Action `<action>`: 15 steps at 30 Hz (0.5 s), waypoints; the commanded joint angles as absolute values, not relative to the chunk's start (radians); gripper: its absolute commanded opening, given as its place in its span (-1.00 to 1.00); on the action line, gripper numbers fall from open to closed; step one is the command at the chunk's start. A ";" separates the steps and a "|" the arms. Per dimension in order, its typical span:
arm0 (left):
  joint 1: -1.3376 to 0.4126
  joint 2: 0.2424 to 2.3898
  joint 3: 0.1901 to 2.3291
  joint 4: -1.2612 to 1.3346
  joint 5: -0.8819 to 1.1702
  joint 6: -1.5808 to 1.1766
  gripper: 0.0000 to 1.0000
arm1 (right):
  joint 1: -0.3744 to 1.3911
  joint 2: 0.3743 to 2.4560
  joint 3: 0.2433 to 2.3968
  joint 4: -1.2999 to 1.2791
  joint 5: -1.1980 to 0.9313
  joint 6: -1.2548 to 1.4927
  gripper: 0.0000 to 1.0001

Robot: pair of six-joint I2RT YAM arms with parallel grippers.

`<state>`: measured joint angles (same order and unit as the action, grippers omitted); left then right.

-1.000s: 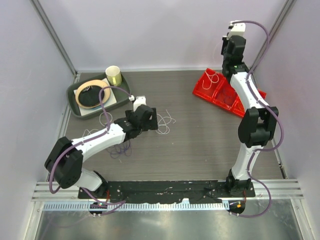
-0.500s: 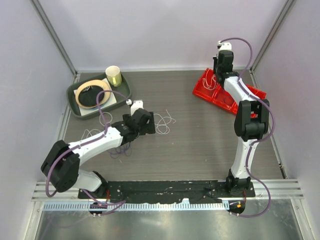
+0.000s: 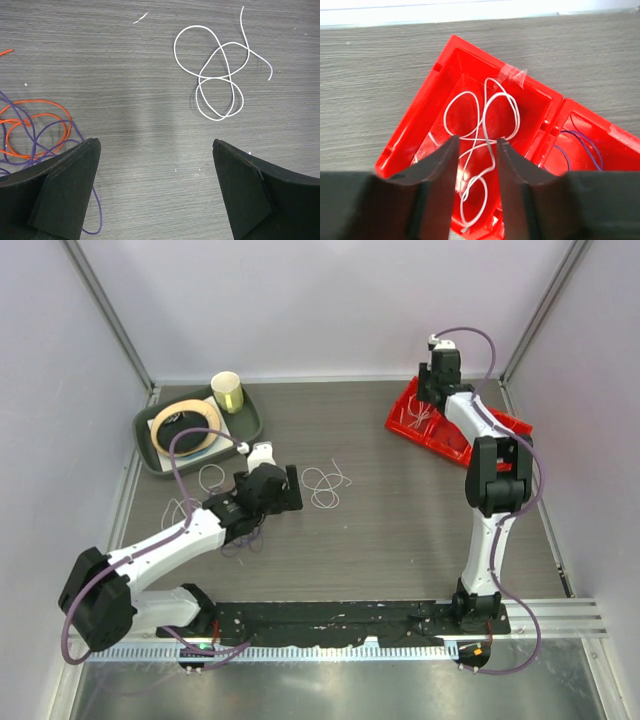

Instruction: Untangle the cables

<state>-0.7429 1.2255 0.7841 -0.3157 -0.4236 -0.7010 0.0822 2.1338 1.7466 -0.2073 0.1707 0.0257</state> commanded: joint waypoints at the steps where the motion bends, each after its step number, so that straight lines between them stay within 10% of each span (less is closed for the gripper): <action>1: -0.738 1.157 0.766 -0.305 -0.445 -0.715 0.99 | 0.106 1.958 1.799 -0.196 0.103 0.005 -0.03; 6: -0.738 1.095 0.758 -0.325 -0.448 -0.738 1.00 | 0.250 1.797 1.717 -0.238 0.193 -0.181 0.64; 15: -0.738 0.956 0.764 -0.549 -0.546 -0.833 0.99 | 0.495 1.686 1.527 -0.379 -0.030 -0.016 0.75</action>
<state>-0.7429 1.0115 0.7605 -0.4240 -0.4717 -0.7685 0.4603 1.6703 1.6093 -0.2672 0.1196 -0.1265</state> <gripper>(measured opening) 0.996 0.873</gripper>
